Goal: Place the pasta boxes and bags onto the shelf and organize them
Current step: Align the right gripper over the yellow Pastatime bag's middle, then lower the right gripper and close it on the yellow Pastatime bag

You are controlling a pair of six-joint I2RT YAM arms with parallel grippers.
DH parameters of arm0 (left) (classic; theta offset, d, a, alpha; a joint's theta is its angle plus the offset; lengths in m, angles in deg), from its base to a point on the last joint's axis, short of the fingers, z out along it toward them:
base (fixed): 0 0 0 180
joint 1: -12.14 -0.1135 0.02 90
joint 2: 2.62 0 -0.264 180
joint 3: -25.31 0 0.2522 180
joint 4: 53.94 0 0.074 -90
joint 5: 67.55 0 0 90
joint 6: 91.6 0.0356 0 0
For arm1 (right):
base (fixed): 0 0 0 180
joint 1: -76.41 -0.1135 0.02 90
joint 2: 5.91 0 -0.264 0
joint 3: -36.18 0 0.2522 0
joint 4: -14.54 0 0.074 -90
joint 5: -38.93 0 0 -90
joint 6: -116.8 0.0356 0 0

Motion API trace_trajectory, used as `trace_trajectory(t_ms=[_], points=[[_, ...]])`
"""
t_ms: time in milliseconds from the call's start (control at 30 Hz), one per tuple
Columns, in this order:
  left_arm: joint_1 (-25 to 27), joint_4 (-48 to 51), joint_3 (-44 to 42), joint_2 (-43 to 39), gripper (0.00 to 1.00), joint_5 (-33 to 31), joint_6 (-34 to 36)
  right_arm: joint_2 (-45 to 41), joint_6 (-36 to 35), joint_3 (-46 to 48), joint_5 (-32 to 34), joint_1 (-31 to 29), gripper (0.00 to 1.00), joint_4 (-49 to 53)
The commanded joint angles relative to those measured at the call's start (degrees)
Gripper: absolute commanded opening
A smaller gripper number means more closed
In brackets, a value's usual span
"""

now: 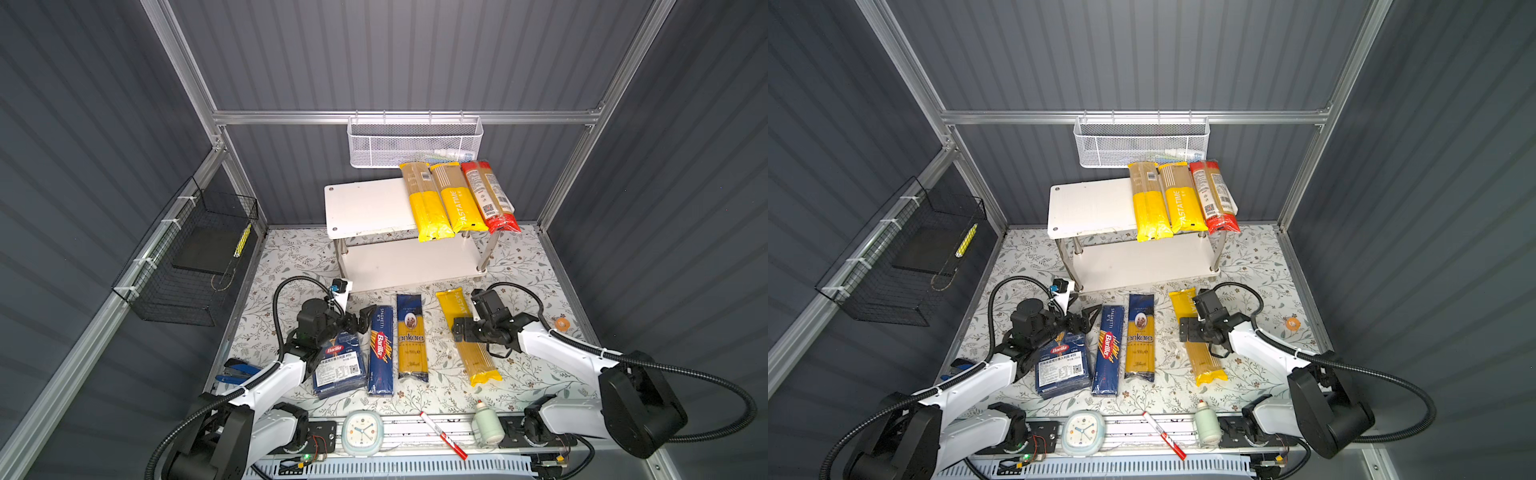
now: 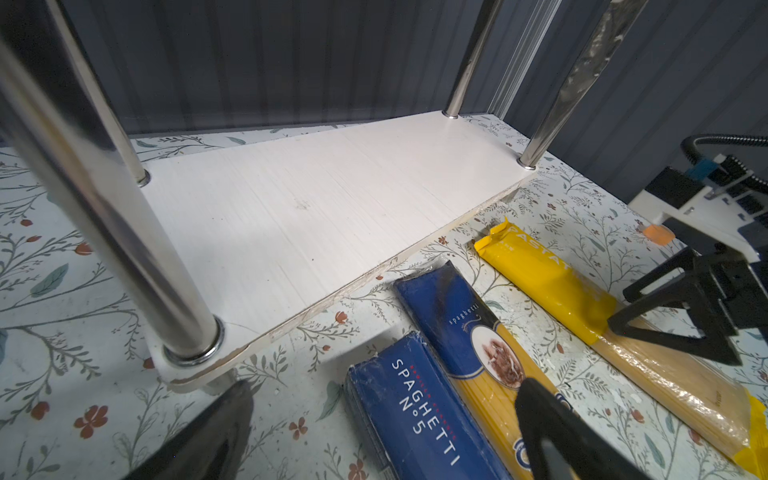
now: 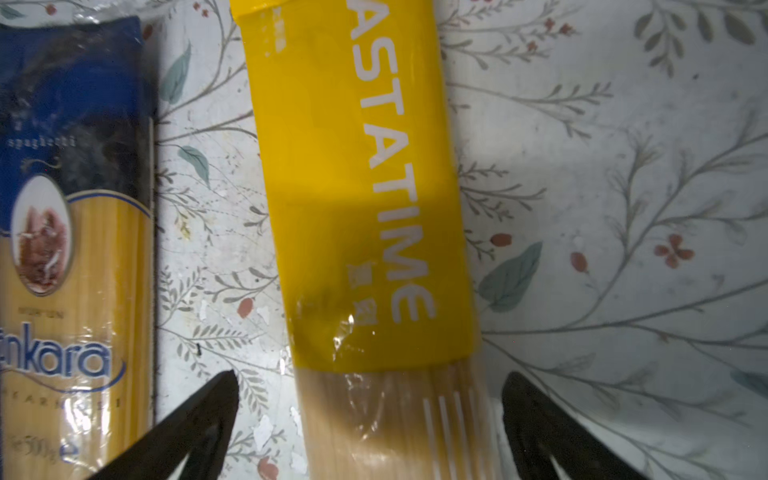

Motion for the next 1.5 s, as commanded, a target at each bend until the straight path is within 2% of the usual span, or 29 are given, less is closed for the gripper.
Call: trace_trajectory(t_ms=[0, 433, 600, 1067, 1467], points=[[0.1, -1.2, -0.2, -0.2, 0.99, 0.0, 0.1, 0.3, 0.8, 0.9, 4.7, -1.2, 0.99, -0.2], [0.1, -0.9, 0.1, -0.1, 0.99, 0.1, -0.2, 8.4, 3.2, -1.9, 2.5, -2.1, 0.98, 0.5], [0.1, -0.9, 0.1, -0.1, 0.99, 0.1, -0.2, 9.2, 4.2, -1.8, 0.8, -2.2, 0.96, -0.2], [0.1, -0.8, 0.3, 0.2, 0.99, 0.2, -0.3, 9.2, 9.0, 0.7, 0.6, -4.7, 0.76, -2.3], [0.1, -0.5, 0.2, -0.3, 0.99, 0.1, -0.2, 8.0, 9.9, 0.8, 2.3, -5.9, 0.66, -2.6]])
